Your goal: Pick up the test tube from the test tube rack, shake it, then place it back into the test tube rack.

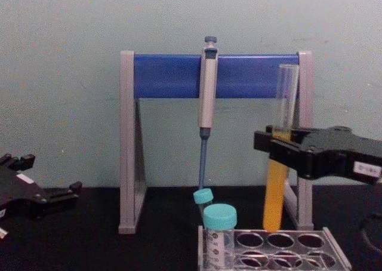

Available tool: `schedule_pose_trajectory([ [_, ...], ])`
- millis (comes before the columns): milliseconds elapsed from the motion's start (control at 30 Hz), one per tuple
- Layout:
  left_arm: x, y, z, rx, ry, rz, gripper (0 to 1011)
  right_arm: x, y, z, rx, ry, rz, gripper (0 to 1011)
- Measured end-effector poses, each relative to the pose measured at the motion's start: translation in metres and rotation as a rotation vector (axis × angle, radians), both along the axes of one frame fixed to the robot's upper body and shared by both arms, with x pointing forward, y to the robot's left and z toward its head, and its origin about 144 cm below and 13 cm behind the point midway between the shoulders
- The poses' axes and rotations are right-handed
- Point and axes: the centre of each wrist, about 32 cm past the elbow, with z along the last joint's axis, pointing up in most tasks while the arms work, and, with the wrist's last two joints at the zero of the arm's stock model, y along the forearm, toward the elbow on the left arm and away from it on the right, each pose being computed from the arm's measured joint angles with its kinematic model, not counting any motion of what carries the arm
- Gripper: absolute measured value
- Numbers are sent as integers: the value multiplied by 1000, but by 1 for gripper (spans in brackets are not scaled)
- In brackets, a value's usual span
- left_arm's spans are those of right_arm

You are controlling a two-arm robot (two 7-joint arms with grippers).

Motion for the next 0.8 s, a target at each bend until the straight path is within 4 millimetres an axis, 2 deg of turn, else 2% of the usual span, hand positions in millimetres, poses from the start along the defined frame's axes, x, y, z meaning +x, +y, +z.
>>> schedule_pose_trajectory([
  [333, 0, 0, 0, 0, 0, 0, 1001, 29, 13, 2, 16, -16, -14, 232],
  [533, 0, 0, 0, 0, 0, 0, 1002, 42, 7, 2, 4, -19, -57, 232],
  [800, 0, 0, 0, 0, 0, 0, 1002, 40, -10, 2, 3, -15, -108, 232],
])
